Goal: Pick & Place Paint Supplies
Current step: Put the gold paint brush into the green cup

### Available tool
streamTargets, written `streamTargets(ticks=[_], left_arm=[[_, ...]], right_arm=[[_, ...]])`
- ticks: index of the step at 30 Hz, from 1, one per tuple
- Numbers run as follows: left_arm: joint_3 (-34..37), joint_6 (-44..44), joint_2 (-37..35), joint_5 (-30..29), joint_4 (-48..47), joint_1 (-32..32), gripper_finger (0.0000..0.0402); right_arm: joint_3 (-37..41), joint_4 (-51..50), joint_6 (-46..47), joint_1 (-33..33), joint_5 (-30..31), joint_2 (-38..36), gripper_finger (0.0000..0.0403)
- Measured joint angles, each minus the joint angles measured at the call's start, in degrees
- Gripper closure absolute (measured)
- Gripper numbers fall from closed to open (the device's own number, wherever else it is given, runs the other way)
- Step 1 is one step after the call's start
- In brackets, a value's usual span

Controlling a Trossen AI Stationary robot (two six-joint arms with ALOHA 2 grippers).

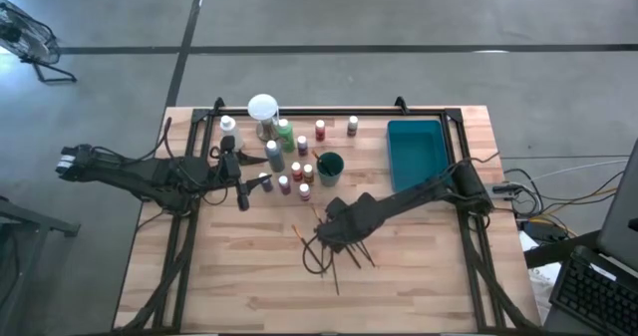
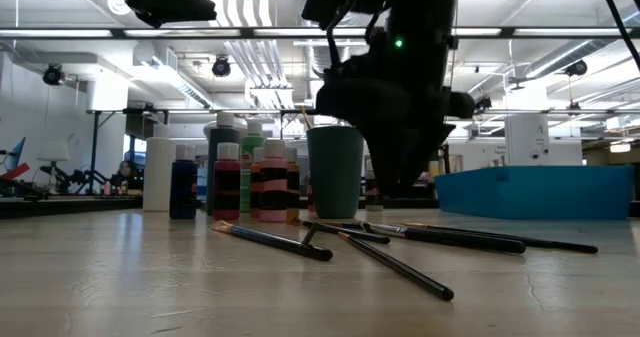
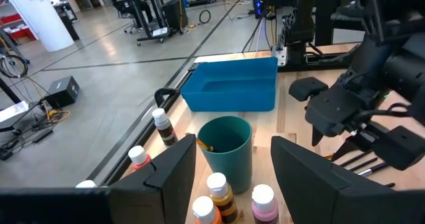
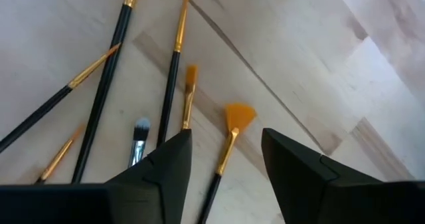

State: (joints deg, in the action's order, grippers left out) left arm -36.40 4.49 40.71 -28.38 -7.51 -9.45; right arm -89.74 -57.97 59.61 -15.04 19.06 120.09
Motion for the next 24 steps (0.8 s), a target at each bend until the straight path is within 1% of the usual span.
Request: streamTargets(ticks=[4,10,14,24], left_arm=[[0.0,0.02,0.0,0.0,0.0,0.0,0.02],[0.0,0.02,0.0,0.0,-0.01,0.0,0.02],[0.0,0.02,0.0,0.0,-0.02,0.0,0.02],[0.0,0.02,0.0,0.0,-0.01,0.0,0.02]], right_arm=[[2.2,1.81,0.0,0.68,-1.08,0.02,0.0229],[2.63,2.38,-0.66,1.37,-1.4,0.04,0.021],[3.44,4.92,-1.58,1.7,-1.66,0.04,0.0202],[7.88,9.85,-1.64,3.02,-3.89,-0.26,0.0219]])
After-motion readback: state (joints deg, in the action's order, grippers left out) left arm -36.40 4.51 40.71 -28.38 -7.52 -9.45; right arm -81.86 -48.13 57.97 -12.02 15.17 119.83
